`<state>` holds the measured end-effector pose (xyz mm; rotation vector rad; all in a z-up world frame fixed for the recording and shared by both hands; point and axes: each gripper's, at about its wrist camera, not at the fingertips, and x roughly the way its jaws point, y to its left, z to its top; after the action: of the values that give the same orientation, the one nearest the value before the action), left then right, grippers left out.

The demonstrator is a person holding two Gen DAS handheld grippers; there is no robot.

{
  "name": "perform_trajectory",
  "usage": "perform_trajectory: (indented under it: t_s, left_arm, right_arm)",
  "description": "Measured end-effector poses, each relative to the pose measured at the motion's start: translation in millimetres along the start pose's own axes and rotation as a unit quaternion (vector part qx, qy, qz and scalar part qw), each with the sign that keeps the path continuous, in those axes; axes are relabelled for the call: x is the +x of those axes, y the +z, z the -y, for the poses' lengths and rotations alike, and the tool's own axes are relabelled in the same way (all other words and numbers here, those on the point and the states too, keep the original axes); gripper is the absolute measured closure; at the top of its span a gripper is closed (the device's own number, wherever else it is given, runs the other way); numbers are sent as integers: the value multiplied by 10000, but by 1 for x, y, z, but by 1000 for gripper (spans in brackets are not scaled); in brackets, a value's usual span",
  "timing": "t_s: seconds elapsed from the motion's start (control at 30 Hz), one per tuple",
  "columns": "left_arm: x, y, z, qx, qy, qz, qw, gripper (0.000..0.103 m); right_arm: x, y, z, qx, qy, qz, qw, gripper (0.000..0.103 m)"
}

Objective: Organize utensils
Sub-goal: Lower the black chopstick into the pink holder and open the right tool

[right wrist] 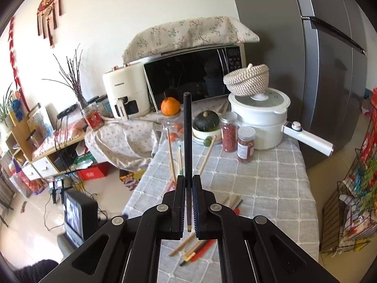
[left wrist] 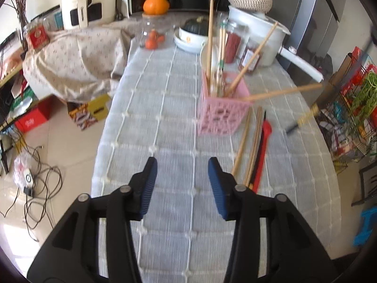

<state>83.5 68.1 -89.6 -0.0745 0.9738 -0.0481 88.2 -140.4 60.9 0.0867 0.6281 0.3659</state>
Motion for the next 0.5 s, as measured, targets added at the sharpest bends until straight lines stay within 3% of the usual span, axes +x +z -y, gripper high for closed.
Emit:
perform_trajectory:
  t_s: [0.1,0.33,0.5]
  left_arm:
    - [-5,-10,1,-11,-92,-169,9998,45]
    - [-10,-6,5,51,-168,-113,9998,41]
    - [-6,-1,-3,-65,-179,-141,9997,41]
  right_arm:
    - [9,10,-7,34,-27,93,9999,97]
    - [44,32,-22,-42,-247,289,9993,97]
    - [81,35,-22,26,-349,148,9993,97]
